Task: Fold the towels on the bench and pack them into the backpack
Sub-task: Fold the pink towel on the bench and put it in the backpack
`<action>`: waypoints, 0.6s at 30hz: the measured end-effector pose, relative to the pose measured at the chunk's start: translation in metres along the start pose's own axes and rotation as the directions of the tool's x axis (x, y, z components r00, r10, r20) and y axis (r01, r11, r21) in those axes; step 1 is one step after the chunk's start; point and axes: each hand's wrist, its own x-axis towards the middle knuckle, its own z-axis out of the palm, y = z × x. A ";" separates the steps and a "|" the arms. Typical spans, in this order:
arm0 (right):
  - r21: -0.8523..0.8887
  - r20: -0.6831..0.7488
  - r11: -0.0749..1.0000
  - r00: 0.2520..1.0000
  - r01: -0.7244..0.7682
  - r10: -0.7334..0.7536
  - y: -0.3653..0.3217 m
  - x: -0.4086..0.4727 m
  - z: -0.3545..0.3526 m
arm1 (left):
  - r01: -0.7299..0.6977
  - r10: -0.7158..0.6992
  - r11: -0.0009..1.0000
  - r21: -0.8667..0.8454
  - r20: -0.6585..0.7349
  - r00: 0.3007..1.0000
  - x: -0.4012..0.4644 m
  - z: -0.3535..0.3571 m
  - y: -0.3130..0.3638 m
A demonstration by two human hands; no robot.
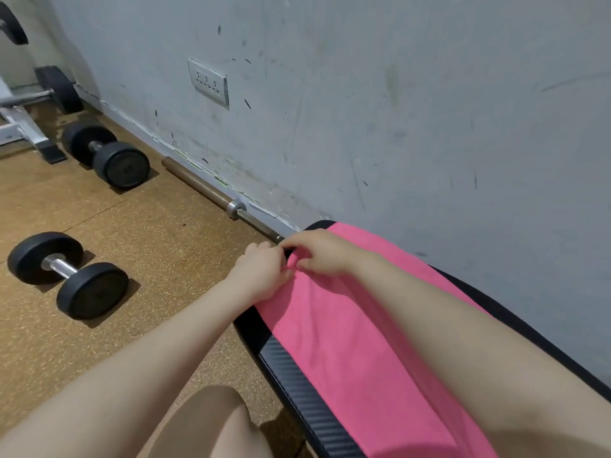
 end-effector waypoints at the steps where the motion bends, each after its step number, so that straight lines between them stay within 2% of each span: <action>1: 0.002 0.028 1.000 1.000 0.004 -0.004 -0.002 0.003 -0.006 | -0.022 0.022 0.997 -0.069 -0.010 1.000 0.000 -0.005 0.000; 3: -0.031 0.088 0.999 0.996 -0.023 0.025 -0.001 0.009 -0.017 | -0.042 0.033 0.979 -0.200 -0.046 0.998 0.001 -0.015 -0.004; 5: -0.157 0.134 0.987 0.990 -0.030 0.051 0.007 0.012 -0.028 | -0.060 0.048 0.968 -0.245 -0.054 0.997 0.002 -0.023 -0.007; 7: -0.286 0.111 0.956 0.989 -0.065 0.100 0.022 0.009 -0.038 | -0.090 0.079 0.958 -0.271 -0.052 0.996 0.002 -0.027 -0.010; 10: -0.343 -0.030 0.911 0.972 -0.230 0.234 0.053 -0.003 -0.052 | -0.113 0.099 0.934 -0.338 -0.060 0.993 0.001 -0.031 -0.016; 12: -0.363 -0.179 0.861 0.934 -0.356 0.310 0.069 -0.014 -0.058 | -0.098 0.065 0.912 -0.398 -0.095 0.993 0.002 -0.033 -0.021; 15: -0.249 -0.481 0.810 0.793 -0.531 0.373 0.078 -0.020 -0.067 | -0.069 -0.005 0.895 -0.441 -0.164 0.986 0.005 -0.036 -0.025; 18: -0.075 -0.626 0.858 0.694 -0.508 0.356 0.071 -0.005 -0.081 | -0.038 -0.129 0.859 -0.511 -0.287 0.949 0.008 -0.048 -0.028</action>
